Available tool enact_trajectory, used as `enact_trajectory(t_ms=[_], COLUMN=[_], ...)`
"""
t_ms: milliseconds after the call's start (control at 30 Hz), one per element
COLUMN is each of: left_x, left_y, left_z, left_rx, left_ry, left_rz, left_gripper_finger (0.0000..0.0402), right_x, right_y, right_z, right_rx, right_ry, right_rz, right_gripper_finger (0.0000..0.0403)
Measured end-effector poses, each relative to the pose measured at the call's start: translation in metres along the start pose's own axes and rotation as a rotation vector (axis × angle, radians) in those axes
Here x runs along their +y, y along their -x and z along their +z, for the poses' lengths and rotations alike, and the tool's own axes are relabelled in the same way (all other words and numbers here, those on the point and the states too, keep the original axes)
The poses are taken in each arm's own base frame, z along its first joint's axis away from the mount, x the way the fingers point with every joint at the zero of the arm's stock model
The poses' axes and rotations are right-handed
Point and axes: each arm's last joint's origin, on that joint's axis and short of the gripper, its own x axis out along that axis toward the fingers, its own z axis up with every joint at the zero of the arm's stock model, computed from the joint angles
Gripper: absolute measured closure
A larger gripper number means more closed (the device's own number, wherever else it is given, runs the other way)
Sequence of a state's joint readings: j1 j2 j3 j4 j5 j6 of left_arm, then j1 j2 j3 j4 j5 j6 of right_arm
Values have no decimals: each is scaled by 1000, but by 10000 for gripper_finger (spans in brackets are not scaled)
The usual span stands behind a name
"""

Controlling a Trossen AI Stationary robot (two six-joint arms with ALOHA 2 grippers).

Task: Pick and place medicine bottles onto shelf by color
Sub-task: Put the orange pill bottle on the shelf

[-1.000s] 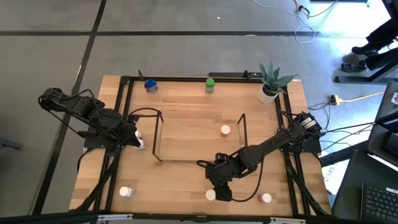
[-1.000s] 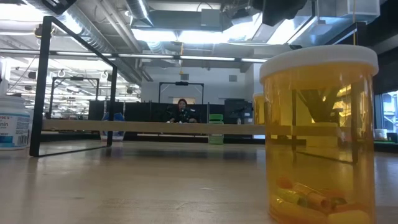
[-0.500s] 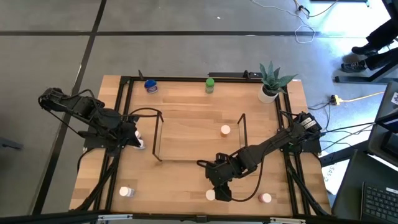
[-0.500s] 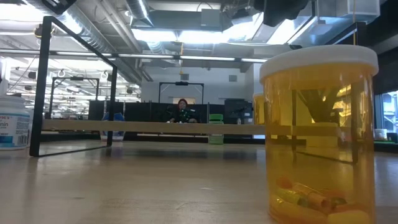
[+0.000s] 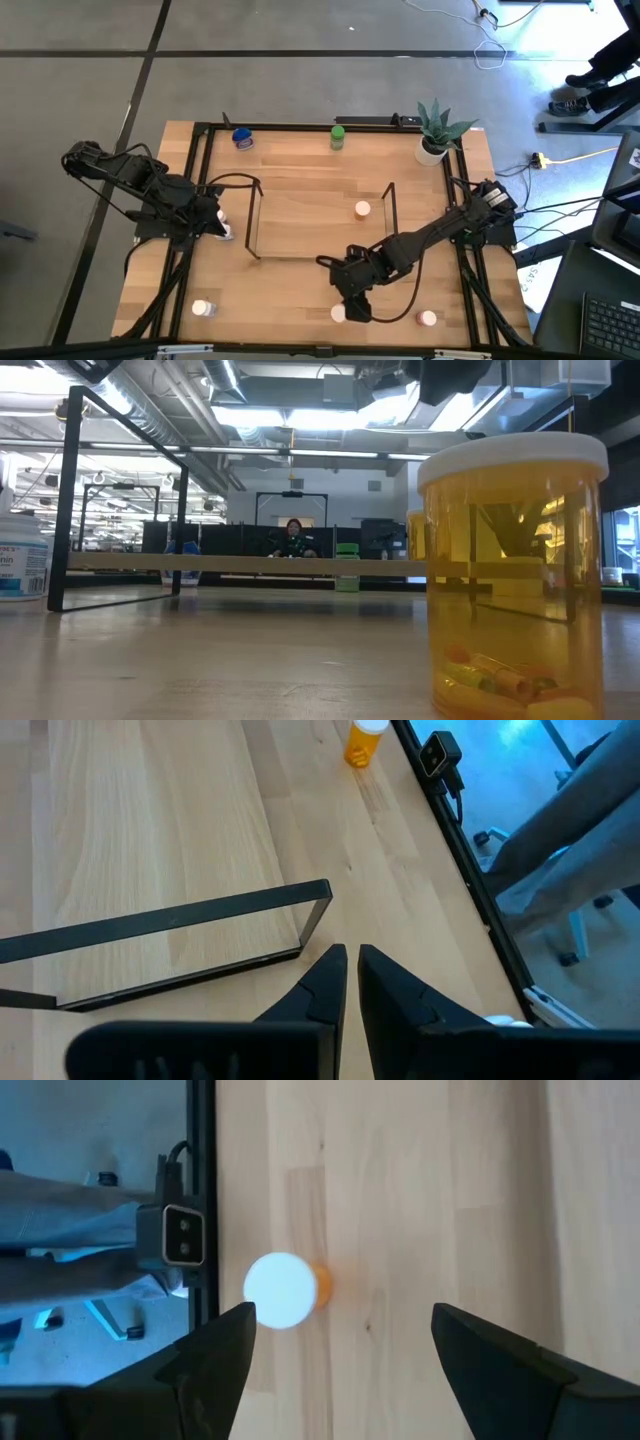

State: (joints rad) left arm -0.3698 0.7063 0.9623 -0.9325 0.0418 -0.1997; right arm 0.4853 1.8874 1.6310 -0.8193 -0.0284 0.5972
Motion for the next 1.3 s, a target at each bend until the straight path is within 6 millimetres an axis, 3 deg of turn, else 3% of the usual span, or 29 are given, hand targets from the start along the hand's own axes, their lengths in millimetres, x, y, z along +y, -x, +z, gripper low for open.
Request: enact_trajectory(t_ms=[467, 700, 967, 1300], left_x=[0, 0, 0, 0], left_y=[0, 0, 0, 0], left_z=[0, 0, 0, 0], left_rx=[0, -1, -1, -1], left_ry=[0, 1, 0, 1], left_rz=[0, 0, -1, 0], left_gripper_finger=[376, 376, 376, 376], right_x=[3, 11, 13, 15], right_y=[-1, -23, -28, -38], right_z=[6, 3, 1, -3], right_rx=[-83, -64, -7, 45], right_ry=[-104, -133, -437, -581], right_rz=[2, 26, 72, 69], right_gripper_finger=[99, 99, 99, 99])
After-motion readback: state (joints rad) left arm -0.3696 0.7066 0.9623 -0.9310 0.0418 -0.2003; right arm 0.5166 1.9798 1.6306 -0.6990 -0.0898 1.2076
